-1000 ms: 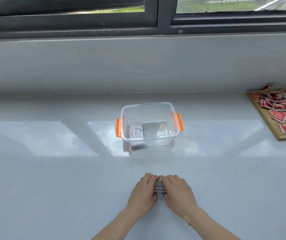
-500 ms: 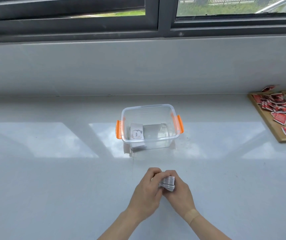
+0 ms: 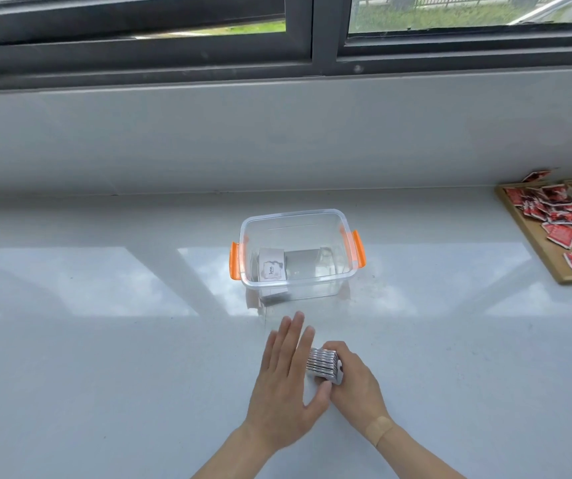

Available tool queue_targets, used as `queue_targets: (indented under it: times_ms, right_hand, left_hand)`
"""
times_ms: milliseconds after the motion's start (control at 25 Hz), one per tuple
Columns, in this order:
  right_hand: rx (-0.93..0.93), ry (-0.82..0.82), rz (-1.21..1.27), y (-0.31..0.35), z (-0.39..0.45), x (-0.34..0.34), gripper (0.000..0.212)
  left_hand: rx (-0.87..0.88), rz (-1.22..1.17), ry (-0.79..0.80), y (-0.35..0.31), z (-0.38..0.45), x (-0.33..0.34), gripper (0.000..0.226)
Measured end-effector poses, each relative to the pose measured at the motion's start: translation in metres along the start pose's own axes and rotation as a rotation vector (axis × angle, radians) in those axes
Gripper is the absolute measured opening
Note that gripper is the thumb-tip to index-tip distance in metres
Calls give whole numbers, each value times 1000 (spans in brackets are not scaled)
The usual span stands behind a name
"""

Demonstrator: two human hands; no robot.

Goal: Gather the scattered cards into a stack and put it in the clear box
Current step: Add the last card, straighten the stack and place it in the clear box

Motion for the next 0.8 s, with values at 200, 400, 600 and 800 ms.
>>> queue_targets:
  times_ms: [200, 400, 600, 800]
  right_hand:
    - [14, 19, 19, -1, 0, 1, 38]
    - [17, 7, 27, 1, 0, 1, 36]
    - [13, 10, 72, -1, -4, 1, 46]
    - [-19, -23, 14, -13, -5, -3, 38]
  left_hand:
    - [79, 192, 254, -8, -18, 28, 77]
    - [31, 180, 254, -2, -19, 26, 75]
    - [-18, 233, 369, 3, -22, 40, 78]
    - [-56, 62, 332, 8, -19, 33, 84]
Point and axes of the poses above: each hand's wrist, its own z-axis towards the middle knuckle, its own x-axis out of the palm, y = z × x, the point moved 9 cm from there along z, towards the middle knuckle, and after that the axes turned 14 degrees about -z, right-handed, at the moved point
